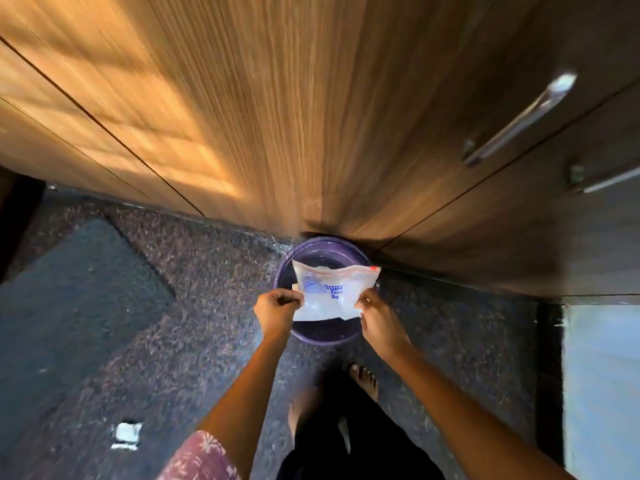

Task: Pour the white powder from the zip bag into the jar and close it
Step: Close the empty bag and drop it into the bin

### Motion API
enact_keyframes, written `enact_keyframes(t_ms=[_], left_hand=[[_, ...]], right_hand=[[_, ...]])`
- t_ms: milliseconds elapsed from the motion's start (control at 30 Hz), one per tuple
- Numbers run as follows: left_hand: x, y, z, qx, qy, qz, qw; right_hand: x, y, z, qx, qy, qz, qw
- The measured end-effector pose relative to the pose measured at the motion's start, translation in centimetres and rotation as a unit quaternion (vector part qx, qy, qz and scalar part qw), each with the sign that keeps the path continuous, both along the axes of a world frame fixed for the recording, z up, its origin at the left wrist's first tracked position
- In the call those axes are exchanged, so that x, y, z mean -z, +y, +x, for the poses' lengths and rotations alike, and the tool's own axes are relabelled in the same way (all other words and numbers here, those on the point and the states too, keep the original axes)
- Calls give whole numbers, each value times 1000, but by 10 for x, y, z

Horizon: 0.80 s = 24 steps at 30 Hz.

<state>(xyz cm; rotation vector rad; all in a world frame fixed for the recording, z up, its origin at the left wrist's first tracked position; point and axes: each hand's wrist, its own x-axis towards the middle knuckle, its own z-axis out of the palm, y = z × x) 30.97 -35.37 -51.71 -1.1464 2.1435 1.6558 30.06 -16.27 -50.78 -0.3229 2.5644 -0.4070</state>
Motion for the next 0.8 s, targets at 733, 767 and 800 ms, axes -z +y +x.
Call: enact_keyframes(t_ms=[733, 767, 800], left_hand=[[-187, 21, 29, 59, 47, 6, 997], [-223, 23, 28, 70, 58, 2, 996], [-254, 25, 27, 78, 70, 5, 994]], right_hand=[[-146, -19, 3, 121, -66, -51, 989], [-184, -18, 3, 114, -58, -59, 990], [-219, -16, 3, 103, -52, -69, 991]])
